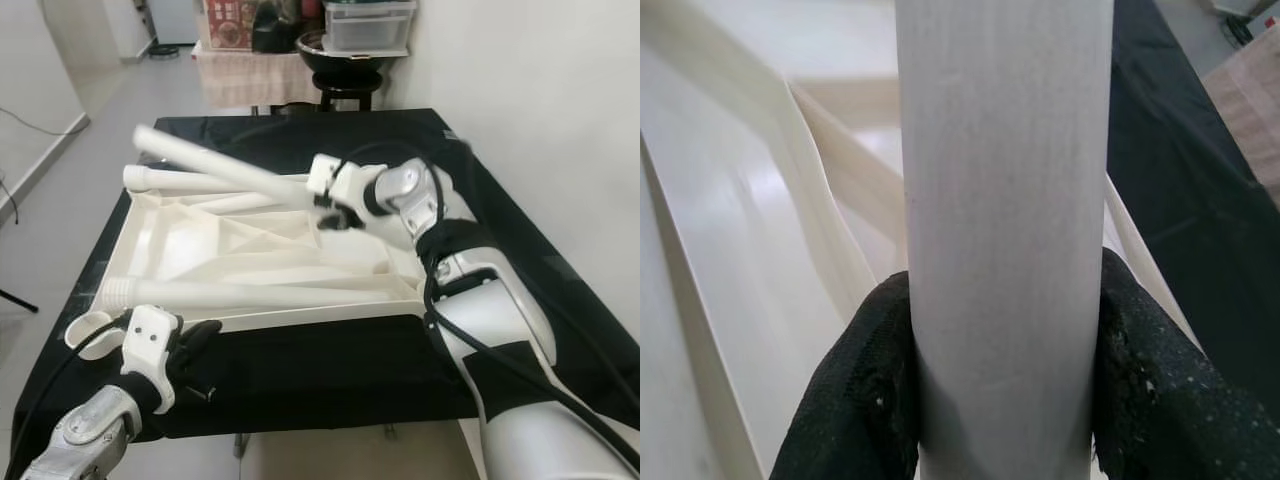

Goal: Building children table

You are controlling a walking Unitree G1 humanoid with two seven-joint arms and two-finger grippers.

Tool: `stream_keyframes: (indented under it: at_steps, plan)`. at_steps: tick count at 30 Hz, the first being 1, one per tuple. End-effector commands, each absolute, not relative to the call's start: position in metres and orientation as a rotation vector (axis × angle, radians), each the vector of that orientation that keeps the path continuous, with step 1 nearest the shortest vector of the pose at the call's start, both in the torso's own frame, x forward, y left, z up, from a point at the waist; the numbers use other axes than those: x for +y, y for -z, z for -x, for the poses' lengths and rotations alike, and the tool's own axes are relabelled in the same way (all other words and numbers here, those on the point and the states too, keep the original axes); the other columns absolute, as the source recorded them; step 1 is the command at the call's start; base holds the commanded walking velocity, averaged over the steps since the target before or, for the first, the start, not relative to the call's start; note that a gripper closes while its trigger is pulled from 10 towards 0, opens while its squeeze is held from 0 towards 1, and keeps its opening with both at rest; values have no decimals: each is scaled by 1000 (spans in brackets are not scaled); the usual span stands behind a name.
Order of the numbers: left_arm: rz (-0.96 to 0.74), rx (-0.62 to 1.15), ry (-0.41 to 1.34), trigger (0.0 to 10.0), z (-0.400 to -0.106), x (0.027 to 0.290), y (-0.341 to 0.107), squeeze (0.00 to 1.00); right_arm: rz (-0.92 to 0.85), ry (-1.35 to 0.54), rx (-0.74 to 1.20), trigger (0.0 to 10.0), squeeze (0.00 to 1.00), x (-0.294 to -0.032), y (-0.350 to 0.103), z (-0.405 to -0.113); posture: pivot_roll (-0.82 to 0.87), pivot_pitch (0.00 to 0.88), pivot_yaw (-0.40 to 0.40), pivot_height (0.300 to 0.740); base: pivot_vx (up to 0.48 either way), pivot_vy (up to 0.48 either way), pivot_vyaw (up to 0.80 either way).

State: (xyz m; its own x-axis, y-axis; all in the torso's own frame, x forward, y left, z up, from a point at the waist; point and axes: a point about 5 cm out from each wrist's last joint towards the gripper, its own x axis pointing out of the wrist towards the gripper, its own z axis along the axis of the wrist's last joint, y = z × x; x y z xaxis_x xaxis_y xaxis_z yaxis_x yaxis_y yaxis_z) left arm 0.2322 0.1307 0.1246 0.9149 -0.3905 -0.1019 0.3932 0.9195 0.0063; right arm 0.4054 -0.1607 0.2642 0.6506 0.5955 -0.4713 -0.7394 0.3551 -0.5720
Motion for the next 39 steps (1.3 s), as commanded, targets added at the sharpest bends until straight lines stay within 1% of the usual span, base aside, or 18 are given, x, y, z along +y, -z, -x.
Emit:
stream_keyframes:
  at_steps: [1,2,3,4,5,6,7,8,10,12,18,22,29,31,33,35,36,39]
  plan:
    - [-27,105,410,10000,-231,130,-125,0,752,-876,152,0,0,-167,-268,-404,-16,30,-32,740,0,0,0]
    - [-27,105,410,10000,-231,130,-125,0,752,-876,152,0,0,-167,-268,-404,-16,30,-32,740,0,0,0]
    - [-28,103,410,10000,-231,131,-125,0,670,-883,115,2980,0,-168,-271,-403,-19,28,-32,740,0,0,0]
    - [-27,92,406,10000,-232,132,-127,0,533,-891,67,10000,0,-166,-275,-403,-19,27,-34,740,0,0,0]
    - [-27,92,406,10000,-232,132,-127,0,533,-891,67,10000,0,-166,-275,-403,-19,27,-34,740,0,0,0]
    - [-20,71,395,10000,-233,133,-130,0,373,-895,13,10000,0,-162,-277,-403,-18,27,-38,740,0,0,0]
    - [-20,71,395,10000,-233,133,-130,0,373,-895,13,10000,0,-162,-277,-403,-18,27,-38,740,0,0,0]
    - [-4,30,371,10000,-237,135,-138,0,121,-851,-53,10000,0,-157,-276,-405,-17,27,-40,740,0,0,0]
    - [19,-35,319,10000,-242,139,-150,0,-204,-790,-104,10000,0,-149,-269,-406,-14,29,-35,740,0,0,0]
    - [31,-89,272,10000,-246,143,-162,0,-371,-752,-144,10000,0,-143,-261,-403,-15,31,-28,740,0,0,0]
    - [25,-176,261,10000,-250,145,-185,0,-510,-721,-275,10000,0,-126,-250,-382,-17,32,-18,740,0,0,0]
    - [32,-231,287,10000,-252,143,-203,0,-477,-806,-313,10000,0,-111,-248,-365,-16,32,-18,740,0,0,0]
    - [42,-298,349,10000,-251,138,-225,0,-404,-822,-313,10000,0,-110,-248,-348,-10,32,-27,740,0,0,0]
    - [43,-308,370,10000,-249,137,-229,0,-256,-805,-310,10000,0,-113,-241,-341,-11,31,-28,740,0,0,0]
    - [43,-308,370,10000,-249,137,-229,0,-256,-805,-310,10000,0,-113,-241,-341,-11,31,-28,740,0,0,0]
    - [43,-304,378,10000,-249,137,-229,0,-168,-796,-309,10000,0,-116,-237,-336,-14,29,-24,740,0,0,0]
    - [39,-301,396,10000,-249,137,-230,0,-31,-815,-290,10000,0,-120,-228,-326,-17,30,-19,740,0,0,0]
    - [34,-300,402,10000,-249,137,-231,0,4,-817,-272,10000,0,-123,-224,-323,-18,28,-19,740,0,0,0]
